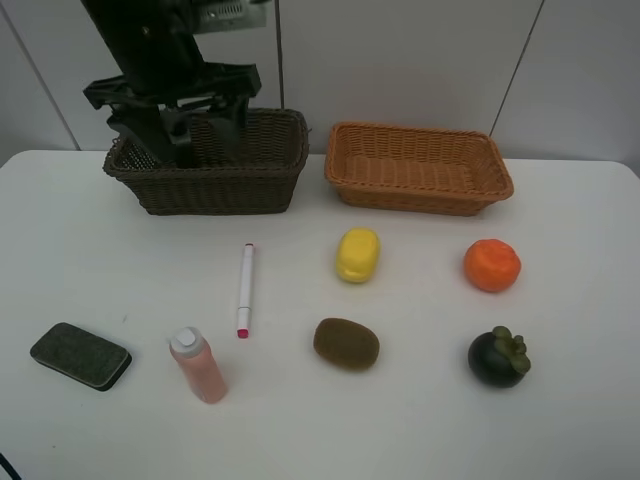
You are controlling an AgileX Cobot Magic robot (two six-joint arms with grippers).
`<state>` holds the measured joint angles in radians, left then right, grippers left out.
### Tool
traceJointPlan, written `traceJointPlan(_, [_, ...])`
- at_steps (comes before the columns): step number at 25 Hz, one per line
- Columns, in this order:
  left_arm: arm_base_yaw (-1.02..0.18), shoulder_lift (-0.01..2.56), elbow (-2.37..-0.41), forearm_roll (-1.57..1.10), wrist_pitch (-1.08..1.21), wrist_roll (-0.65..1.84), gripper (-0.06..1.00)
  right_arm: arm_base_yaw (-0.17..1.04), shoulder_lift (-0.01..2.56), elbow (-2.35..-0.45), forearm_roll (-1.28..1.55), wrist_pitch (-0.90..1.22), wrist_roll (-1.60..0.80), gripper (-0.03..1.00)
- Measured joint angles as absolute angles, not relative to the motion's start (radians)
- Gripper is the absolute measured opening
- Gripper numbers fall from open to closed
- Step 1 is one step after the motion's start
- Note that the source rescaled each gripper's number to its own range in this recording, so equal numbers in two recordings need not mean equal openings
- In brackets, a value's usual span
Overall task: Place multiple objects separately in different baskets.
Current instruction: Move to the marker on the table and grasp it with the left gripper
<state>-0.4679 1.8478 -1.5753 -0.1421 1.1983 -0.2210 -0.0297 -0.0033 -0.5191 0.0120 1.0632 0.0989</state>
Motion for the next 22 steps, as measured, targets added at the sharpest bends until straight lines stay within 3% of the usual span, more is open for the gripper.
traceJointPlan(5, [-0.536,1.966,-1.571,-0.107,1.199,-0.306,1.0,-0.03,-0.003,-0.519,0.012,1.063,0.099,0.99])
traceJointPlan(22, [-0.538,2.215,-1.561,-0.079,1.112,-0.314,1.0,-0.03,-0.003,-0.519,0.012,1.063,0.099,0.99])
